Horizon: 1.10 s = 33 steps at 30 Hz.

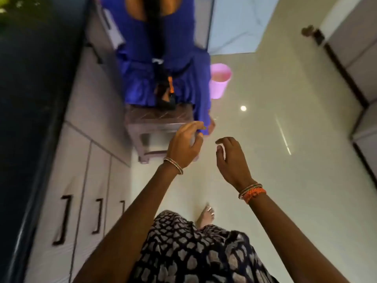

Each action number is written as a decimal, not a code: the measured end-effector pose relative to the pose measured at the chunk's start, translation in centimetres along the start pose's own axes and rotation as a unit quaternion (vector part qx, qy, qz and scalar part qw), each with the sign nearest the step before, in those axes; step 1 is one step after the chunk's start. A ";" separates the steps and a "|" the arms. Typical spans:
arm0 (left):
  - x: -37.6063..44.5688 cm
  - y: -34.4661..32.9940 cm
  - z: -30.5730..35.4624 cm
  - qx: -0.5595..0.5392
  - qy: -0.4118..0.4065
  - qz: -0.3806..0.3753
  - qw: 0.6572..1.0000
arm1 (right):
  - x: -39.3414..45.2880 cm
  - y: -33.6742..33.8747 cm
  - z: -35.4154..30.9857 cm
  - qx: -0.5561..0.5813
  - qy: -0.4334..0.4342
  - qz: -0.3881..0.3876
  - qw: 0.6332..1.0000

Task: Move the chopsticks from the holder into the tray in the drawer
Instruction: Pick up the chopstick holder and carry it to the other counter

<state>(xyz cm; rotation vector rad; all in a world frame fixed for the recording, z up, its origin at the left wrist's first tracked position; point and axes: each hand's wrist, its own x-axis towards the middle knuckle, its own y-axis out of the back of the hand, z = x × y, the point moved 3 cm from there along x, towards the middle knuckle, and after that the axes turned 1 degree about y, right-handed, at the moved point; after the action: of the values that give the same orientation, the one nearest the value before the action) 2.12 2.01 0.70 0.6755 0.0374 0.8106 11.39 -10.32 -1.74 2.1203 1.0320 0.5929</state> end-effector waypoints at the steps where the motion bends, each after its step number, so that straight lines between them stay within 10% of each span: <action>1: 0.6 -2.0 1.1 -0.028 -0.002 -0.013 1.000 | -0.1 1.8 2.0 0.000 -0.027 0.028 0.999; 13: 11.2 -27.4 16.0 -0.058 -0.087 -0.183 0.977 | -0.7 22.7 22.2 -0.006 -0.240 0.324 0.915; 33: 31.3 -60.9 40.4 -0.143 -0.159 -0.250 0.944 | 7.0 52.9 50.4 0.013 -0.331 0.504 0.798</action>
<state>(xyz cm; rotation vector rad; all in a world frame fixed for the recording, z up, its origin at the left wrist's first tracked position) 75.36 -28.71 4.73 0.4823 -0.1931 0.2037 74.20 -47.49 5.69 2.4987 -0.5541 0.2196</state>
